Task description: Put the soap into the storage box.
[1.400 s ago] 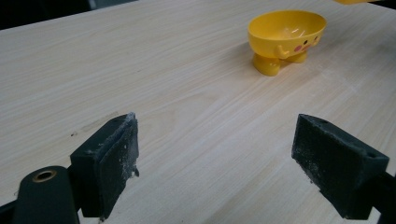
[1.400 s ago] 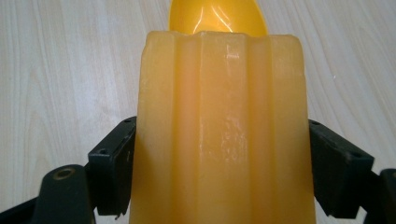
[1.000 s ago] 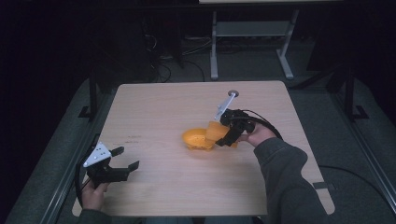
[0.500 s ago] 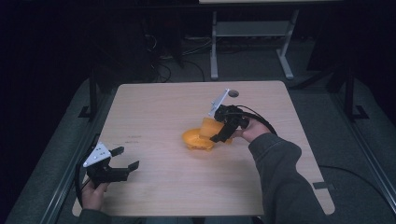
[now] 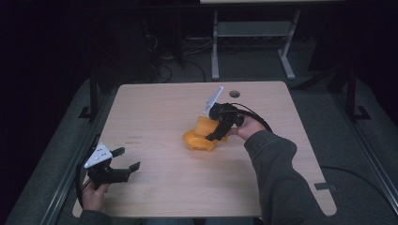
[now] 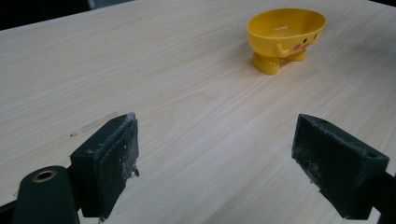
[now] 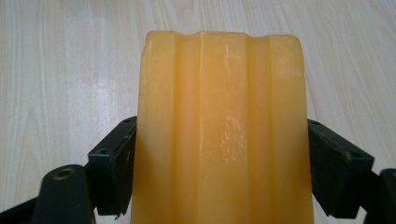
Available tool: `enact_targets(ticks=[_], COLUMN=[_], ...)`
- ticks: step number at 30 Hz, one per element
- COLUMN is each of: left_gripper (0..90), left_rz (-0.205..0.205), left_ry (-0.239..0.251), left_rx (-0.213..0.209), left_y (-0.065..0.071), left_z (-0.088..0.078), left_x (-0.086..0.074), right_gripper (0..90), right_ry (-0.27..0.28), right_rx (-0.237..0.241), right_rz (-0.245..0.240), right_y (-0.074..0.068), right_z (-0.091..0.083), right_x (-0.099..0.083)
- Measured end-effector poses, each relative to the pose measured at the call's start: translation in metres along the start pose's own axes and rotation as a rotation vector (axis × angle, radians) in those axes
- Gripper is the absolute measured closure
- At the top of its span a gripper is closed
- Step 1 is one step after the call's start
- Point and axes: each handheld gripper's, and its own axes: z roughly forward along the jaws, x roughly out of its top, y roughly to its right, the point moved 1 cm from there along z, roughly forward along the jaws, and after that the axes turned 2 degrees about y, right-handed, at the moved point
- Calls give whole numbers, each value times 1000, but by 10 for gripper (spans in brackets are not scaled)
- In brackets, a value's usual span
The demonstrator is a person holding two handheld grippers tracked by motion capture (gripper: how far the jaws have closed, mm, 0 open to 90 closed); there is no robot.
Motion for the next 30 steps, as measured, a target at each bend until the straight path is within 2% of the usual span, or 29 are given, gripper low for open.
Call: enact_targets(ticks=[3, 11, 19, 22, 30], left_gripper=[141, 141, 141, 141, 141], left_rz=[-3, -2, -2, -3, -2], left_ry=[-1, -1, -1, -1, -1], left_rx=[2, 1, 0, 1, 1], left_y=[0, -1, -1, -1, -1], left_z=[-1, -1, 0, -1, -1], left_x=[0, 0, 0, 0, 0], right_gripper=[206, 206, 205, 205, 205], right_ry=[-19, -21, -28, -40, -48], right_rx=[0, 8, 21, 35, 38], right_rz=[-12, -23, -41, -30, -37], right_y=[-1, -1, 0, 0, 0], right_z=[4, 10, 24, 29, 38], right_x=[4, 12, 15, 15, 16])
